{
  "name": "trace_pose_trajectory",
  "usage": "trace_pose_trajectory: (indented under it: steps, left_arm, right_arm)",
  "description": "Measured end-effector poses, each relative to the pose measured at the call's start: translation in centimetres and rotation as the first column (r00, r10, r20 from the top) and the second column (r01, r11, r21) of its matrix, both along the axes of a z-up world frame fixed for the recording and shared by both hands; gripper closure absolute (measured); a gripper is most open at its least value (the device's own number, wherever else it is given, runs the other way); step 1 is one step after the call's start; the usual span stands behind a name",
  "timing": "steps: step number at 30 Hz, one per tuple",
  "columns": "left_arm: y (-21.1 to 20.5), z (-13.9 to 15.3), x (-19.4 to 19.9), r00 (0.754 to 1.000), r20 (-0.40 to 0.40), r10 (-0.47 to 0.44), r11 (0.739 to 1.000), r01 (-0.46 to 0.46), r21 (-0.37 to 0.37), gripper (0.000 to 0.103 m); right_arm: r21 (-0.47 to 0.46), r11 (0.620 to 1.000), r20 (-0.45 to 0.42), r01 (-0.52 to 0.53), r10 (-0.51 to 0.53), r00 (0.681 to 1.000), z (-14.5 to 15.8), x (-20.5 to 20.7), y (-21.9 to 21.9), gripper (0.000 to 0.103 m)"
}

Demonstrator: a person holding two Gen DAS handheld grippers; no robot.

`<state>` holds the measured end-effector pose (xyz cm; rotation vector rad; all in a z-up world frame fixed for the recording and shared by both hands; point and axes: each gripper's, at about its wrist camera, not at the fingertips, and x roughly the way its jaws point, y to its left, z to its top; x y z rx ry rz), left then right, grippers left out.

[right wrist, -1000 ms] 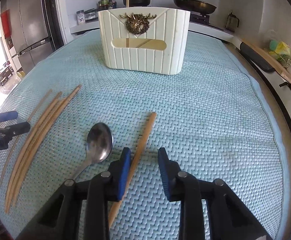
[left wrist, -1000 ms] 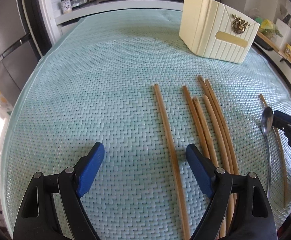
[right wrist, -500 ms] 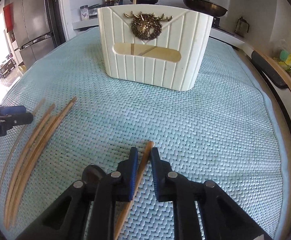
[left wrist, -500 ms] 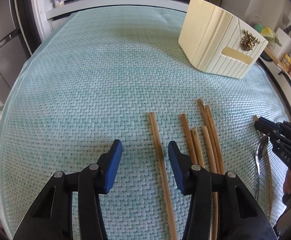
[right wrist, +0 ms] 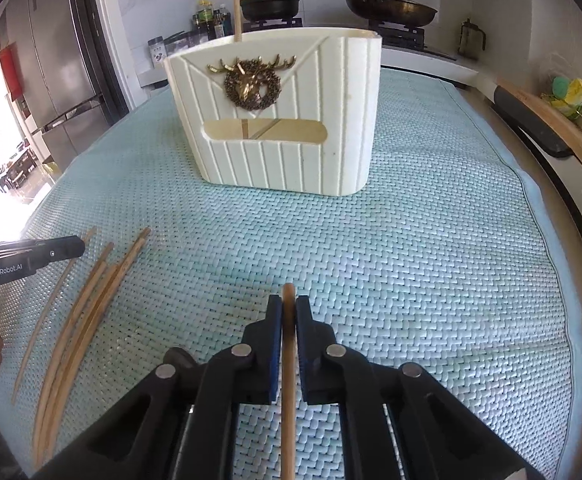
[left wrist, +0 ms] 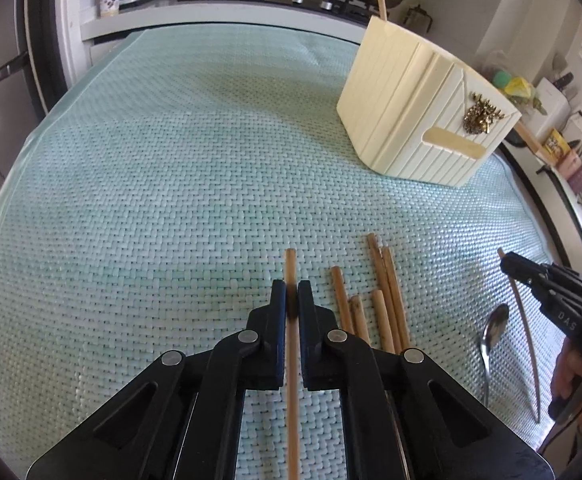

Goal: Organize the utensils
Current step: 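Carry both chopsticks over the cream holder and open both tools to drop them in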

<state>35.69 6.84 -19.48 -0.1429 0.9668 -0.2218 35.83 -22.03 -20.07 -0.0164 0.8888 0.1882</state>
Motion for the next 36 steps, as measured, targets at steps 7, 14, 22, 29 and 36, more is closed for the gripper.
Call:
trace_pose_trajectory:
  steps: [7,14,22,29,36]
  left_arm:
    - [1.2,5.7,-3.3,0.993,0.118,0.005,0.999,0.001,-0.044,0.099]
    - [2.0,11.5,-6.6,0.969,0.247,-0.008,0.997,0.026,-0.072,0.099]
    - [2.5,14.8,-9.6,0.934,0.357,0.005,0.992,0.041,-0.120,0.099]
    - [2.4,16.2,-10.2,0.917,0.399,0.009,0.989,0.050,-0.139,0.099]
    - [2.2,17.6,-10.3,0.903,0.430,0.004,0.989,0.059,-0.133,0.100]
  right_arm:
    - [0.105,0.994,0.074,0.003,-0.011,0.997,4.3,-2.5,-1.3,0.096]
    - [0.162,0.986,0.190,-0.042,0.010,0.982,10.1,-6.9,-1.2,0.096]
    - [0.153,0.984,0.314,-0.087,0.035,0.949,14.5,-11.6,-1.0,0.096]
    - [0.123,0.989,0.429,-0.085,0.024,0.903,17.4,-14.2,-0.6,0.096]
    - [0.115,0.990,0.496,-0.086,0.018,0.868,19.6,-14.6,-0.7,0.096]
